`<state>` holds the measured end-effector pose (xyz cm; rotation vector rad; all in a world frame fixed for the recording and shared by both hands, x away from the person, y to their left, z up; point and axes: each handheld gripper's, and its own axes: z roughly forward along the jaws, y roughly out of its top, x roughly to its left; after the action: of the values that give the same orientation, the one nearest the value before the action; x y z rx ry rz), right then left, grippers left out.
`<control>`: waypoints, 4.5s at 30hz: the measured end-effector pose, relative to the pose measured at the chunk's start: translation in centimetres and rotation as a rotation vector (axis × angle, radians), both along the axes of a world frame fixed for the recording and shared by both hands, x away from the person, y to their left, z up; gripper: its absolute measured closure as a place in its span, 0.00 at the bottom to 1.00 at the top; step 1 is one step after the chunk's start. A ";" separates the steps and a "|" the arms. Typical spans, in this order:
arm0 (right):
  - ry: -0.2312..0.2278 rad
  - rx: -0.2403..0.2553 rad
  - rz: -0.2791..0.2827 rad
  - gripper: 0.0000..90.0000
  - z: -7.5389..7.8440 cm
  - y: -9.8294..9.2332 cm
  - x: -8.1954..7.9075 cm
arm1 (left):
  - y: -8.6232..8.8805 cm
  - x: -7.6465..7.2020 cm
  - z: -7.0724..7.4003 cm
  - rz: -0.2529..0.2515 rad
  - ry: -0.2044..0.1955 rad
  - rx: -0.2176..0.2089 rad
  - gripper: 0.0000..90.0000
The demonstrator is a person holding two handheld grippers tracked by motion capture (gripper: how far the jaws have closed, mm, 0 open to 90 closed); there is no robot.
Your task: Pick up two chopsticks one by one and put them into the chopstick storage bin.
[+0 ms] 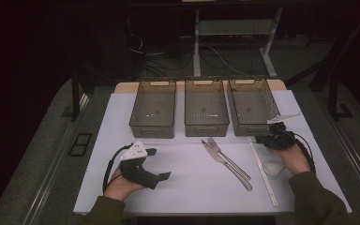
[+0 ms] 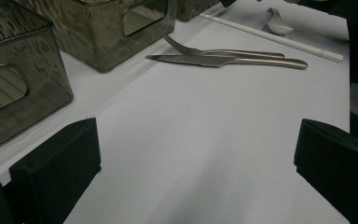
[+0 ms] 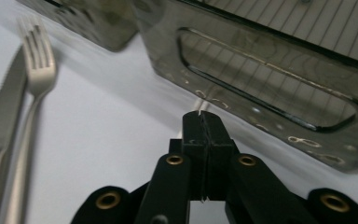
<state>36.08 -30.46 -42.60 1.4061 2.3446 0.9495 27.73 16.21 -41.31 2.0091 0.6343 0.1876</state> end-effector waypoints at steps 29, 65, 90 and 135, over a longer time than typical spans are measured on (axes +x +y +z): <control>0.056 -0.032 0.051 0.99 -1.6 1.7 1.9 | 0.1 0.0 0.0 -0.001 0.001 -0.003 0.00; 0.041 -0.054 0.196 0.99 -1.5 6.7 1.8 | 0.0 0.0 0.0 -0.011 0.003 -0.002 0.00; 0.053 -0.037 0.326 0.99 -1.0 9.7 0.6 | 0.0 -0.1 0.0 -0.018 0.005 -0.004 0.00; 0.088 0.026 0.298 0.66 2.6 2.5 -8.5 | 0.0 -0.3 -0.2 -0.025 0.007 0.009 0.00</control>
<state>27.60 -27.93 -40.00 1.1483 2.6689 1.0139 27.41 16.18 -41.49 2.0262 0.6134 0.1685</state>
